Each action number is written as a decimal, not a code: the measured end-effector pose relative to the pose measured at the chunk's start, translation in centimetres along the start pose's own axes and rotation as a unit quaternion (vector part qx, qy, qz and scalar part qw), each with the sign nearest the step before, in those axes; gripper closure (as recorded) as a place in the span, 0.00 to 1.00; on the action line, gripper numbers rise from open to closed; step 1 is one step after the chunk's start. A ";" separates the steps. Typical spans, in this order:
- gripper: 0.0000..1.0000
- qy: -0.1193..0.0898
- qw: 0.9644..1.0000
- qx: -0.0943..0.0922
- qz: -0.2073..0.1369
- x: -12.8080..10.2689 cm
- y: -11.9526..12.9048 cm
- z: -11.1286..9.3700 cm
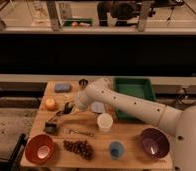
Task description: Place brush in metal cup
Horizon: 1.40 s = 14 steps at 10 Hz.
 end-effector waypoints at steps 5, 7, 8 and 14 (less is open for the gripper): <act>1.00 -0.033 0.999 0.024 -0.020 -1.5 -0.8 -2.7; 1.00 -0.038 0.998 0.033 -0.030 -2.2 -1.1 -4.2; 1.00 -0.039 0.998 0.035 -0.037 -2.6 -1.3 -4.6; 1.00 -0.069 0.996 0.044 -0.046 -2.0 -2.8 -6.9</act>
